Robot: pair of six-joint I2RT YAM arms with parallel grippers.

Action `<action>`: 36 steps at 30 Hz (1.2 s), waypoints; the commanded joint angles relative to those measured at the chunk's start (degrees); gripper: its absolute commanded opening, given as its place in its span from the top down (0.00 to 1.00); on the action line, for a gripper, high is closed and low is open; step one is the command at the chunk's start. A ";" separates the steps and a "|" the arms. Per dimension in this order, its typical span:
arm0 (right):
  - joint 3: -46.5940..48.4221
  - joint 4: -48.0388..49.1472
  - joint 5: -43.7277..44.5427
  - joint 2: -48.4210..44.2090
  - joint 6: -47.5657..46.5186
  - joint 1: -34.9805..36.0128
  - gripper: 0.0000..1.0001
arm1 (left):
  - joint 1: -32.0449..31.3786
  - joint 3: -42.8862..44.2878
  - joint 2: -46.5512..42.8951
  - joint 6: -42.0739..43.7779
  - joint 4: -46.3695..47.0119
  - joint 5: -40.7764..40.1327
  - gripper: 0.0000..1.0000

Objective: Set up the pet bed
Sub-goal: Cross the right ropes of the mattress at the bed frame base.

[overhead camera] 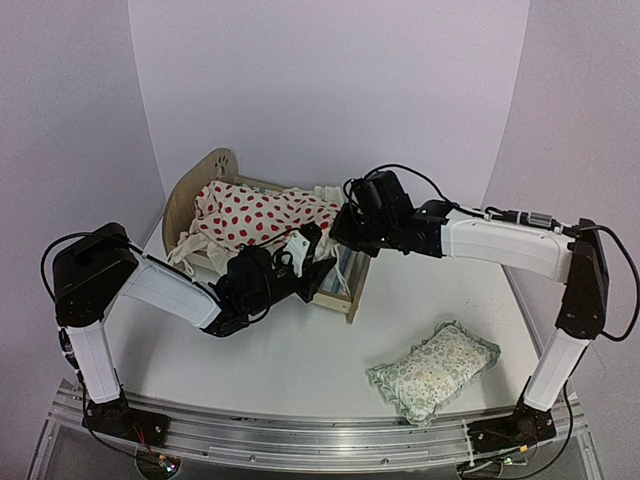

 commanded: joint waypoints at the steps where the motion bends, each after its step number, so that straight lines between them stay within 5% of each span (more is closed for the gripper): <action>1: -1.09 2.27 0.34 -3.90 0.35 0.32 1.00 | -0.03 2.92 1.05 0.85 2.49 -1.28 0.70; 8: -2.58 3.11 0.22 -3.88 1.23 0.36 1.00 | -0.04 4.32 1.53 0.85 2.83 1.01 0.89; 15: -2.61 3.61 0.08 -3.53 1.18 0.30 1.00 | -0.08 3.78 1.40 0.33 3.50 2.34 0.59; 18: -2.69 3.83 -0.11 -3.40 1.27 0.30 1.00 | -0.03 4.39 2.09 0.83 3.54 2.29 0.57; 27: -3.60 4.04 0.62 -3.98 0.82 0.30 1.00 | -0.05 4.86 1.44 2.05 1.30 2.82 0.99; 33: -4.49 5.14 0.44 -3.95 -4.65 0.35 0.99 | -0.01 6.35 -0.85 2.82 -6.64 4.62 1.00; 36: -3.94 5.22 0.17 -3.64 -14.81 0.26 0.77 | -0.04 9.55 -1.87 2.19 -15.24 5.88 1.00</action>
